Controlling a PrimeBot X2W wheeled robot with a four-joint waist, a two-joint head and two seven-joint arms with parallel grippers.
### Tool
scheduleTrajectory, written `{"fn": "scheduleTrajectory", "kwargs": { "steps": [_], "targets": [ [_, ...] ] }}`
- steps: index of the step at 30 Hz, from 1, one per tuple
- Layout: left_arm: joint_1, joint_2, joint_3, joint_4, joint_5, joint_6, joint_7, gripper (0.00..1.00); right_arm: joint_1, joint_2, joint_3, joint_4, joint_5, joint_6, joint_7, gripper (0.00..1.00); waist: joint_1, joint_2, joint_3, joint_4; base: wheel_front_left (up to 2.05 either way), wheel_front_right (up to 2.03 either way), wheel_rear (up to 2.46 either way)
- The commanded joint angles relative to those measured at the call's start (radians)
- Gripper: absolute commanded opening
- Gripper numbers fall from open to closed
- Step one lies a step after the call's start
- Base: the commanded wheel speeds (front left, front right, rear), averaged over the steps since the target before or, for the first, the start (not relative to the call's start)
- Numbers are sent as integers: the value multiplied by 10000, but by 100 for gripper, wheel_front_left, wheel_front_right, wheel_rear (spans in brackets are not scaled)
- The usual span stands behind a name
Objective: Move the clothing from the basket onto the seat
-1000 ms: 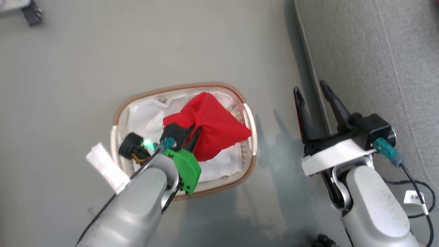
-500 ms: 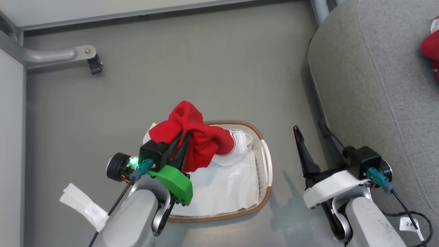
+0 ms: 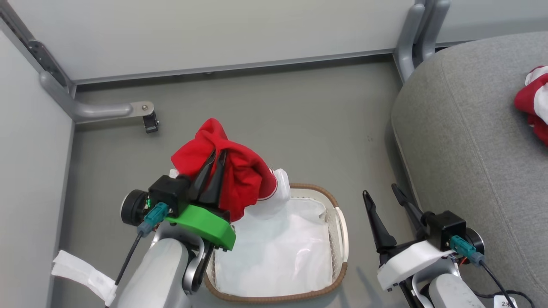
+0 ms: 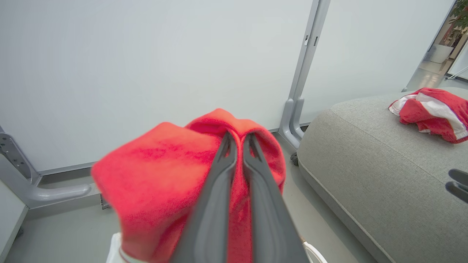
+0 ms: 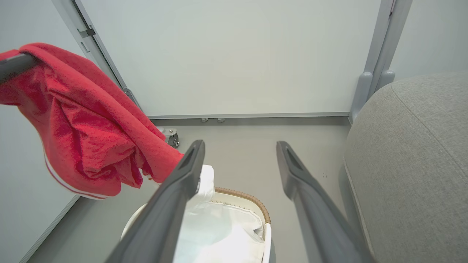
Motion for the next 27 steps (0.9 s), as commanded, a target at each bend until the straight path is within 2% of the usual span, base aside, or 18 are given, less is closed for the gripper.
{"fn": "scheduleTrajectory", "kwargs": {
  "steps": [1, 8, 15, 17, 22, 27],
  "targets": [
    [201, -80, 99, -139, -4, -62, -40, 0, 184, -45, 12, 30, -41, -11, -22, 100, 1, 0, -280, 19, 0, 0, 0],
    [75, -355, 333, -635, -954, -197, -40, 0, 424, -48, 107, 64, -55, -11, -22, 100, 1, 0, -461, -52, 0, 0, 0],
    [-190, -403, 58, -1086, -1629, -238, -40, 0, 363, -45, 204, 65, -101, -11, -22, 100, 1, 0, -432, -33, 0, 0, 0],
    [-248, -406, -122, -1104, -1503, -220, -40, 0, 219, -41, 370, -64, -205, -11, -22, 100, 1, 0, -387, -7, 0, 0, 0],
    [-354, -414, -309, -1176, -1717, -225, -40, 0, -462, -44, 1187, -258, -530, -11, -22, 100, 1, 0, -171, 82, 0, 0, 0],
    [-466, -419, -710, -1324, -1825, -227, -40, 0, -1960, -365, 2858, 118, -380, -12, -22, 100, 1, 0, 17, 334, 0, 0, 0]
  ]
}}
